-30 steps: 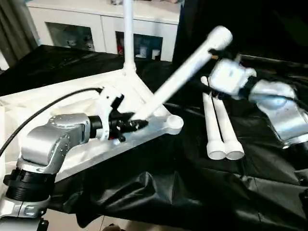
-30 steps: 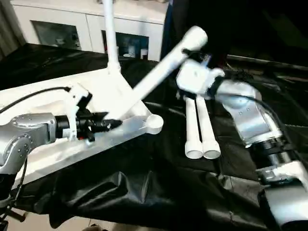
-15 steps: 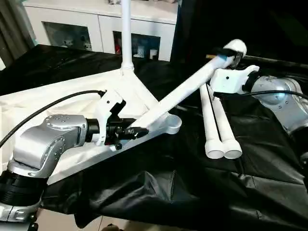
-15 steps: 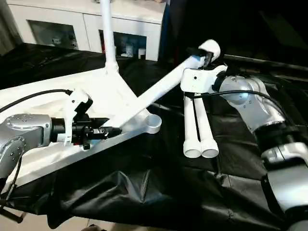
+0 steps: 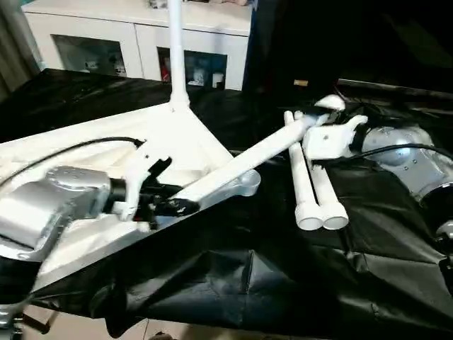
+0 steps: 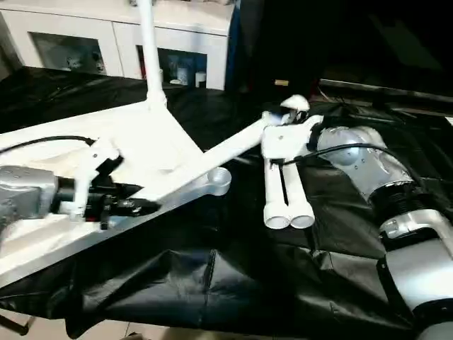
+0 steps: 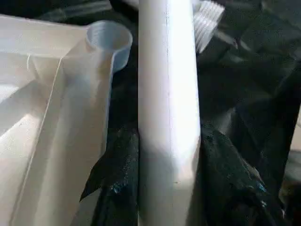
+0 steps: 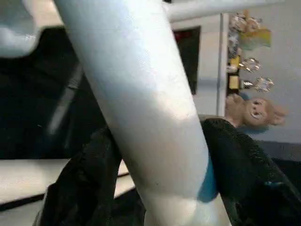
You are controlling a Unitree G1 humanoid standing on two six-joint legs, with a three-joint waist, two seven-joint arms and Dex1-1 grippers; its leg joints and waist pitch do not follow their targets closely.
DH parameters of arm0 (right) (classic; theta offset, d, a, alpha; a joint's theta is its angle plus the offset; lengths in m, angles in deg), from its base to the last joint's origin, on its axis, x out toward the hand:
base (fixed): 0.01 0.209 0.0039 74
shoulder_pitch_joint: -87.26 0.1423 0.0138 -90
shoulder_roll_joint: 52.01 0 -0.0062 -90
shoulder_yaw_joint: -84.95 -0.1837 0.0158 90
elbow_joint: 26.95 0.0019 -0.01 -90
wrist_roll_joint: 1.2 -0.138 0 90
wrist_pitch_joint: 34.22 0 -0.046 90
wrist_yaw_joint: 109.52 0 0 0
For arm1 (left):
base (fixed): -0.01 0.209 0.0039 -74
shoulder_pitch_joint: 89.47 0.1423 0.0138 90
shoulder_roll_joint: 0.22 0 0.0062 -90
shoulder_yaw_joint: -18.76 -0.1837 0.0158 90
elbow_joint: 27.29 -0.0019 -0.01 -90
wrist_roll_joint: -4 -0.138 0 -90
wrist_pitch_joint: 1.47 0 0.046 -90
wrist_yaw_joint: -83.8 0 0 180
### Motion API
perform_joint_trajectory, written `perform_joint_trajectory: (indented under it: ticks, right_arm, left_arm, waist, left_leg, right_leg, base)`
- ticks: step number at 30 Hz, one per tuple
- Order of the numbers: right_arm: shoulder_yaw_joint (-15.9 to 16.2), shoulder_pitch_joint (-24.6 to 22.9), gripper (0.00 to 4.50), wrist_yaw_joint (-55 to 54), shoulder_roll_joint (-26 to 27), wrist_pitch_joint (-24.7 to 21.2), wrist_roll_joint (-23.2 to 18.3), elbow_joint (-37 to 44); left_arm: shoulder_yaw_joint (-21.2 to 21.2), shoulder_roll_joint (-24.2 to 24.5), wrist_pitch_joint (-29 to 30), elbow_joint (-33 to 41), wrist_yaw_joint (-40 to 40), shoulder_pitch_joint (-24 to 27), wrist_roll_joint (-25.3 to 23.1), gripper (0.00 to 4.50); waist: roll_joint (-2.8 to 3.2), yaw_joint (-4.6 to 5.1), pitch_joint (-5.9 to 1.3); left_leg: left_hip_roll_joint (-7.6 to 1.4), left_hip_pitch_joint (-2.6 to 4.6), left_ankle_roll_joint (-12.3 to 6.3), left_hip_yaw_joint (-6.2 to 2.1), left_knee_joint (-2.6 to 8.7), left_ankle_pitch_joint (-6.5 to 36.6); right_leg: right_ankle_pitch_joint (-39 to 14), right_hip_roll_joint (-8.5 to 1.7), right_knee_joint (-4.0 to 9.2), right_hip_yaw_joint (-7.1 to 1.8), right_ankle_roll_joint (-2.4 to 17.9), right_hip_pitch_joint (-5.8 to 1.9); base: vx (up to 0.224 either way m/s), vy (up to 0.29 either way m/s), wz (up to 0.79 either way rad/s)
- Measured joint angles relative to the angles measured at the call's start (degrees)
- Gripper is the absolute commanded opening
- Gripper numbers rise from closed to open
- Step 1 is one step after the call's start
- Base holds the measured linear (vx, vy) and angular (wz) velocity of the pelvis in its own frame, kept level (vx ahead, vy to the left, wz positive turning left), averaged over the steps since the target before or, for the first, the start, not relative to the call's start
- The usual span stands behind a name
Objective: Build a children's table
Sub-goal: Pick table leg
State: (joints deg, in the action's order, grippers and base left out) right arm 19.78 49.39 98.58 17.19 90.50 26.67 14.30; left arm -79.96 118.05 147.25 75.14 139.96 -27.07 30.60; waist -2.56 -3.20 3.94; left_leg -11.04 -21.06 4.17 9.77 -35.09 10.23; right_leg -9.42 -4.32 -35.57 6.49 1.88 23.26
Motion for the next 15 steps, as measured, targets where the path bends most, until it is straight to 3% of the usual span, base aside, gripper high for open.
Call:
perform_joint_trajectory:
  ticks: [9, 14, 15]
  right_arm:
    - [1.67, -0.65, 2.13, -0.05, 2.69, 1.78, 2.04, -2.19]
    - [0.75, -0.76, 2.11, -0.18, 2.08, 2.23, 1.93, -2.32]
    - [0.35, -0.79, 2.11, -0.32, 1.87, 2.49, 1.92, -2.61]
  left_arm:
    - [-1.42, 4.54, 3.44, 0.76, 3.38, -2.20, 0.31, 1.47]
    - [-2.46, 3.83, 3.44, -0.27, 3.31, -3.89, 0.27, 1.47]
    - [-2.81, 3.53, 3.44, -0.81, 3.32, -4.61, 0.24, 2.03]
  waist:
    - [-0.33, -0.45, 0.42]
    - [0.06, -0.72, 0.63]
    - [0.21, -0.73, 0.72]
  left_leg:
    - [0.02, -0.02, 0.00, -0.04, -0.02, 0.00]
    - [0.04, -0.04, 0.00, -0.04, -0.14, 0.00]
    - [0.04, -0.03, 0.00, -0.04, -0.15, 0.00]
  right_leg:
    - [0.00, 0.01, -0.12, -0.10, 0.00, 0.00]
    - [0.01, 0.01, -0.14, -0.20, 0.03, -0.07]
    - [0.02, 0.01, -0.16, -0.21, 0.04, -0.07]
  base:
    - [0.000, 0.000, 0.00]
    - [0.000, 0.000, 0.00]
    - [0.000, 0.000, 0.00]
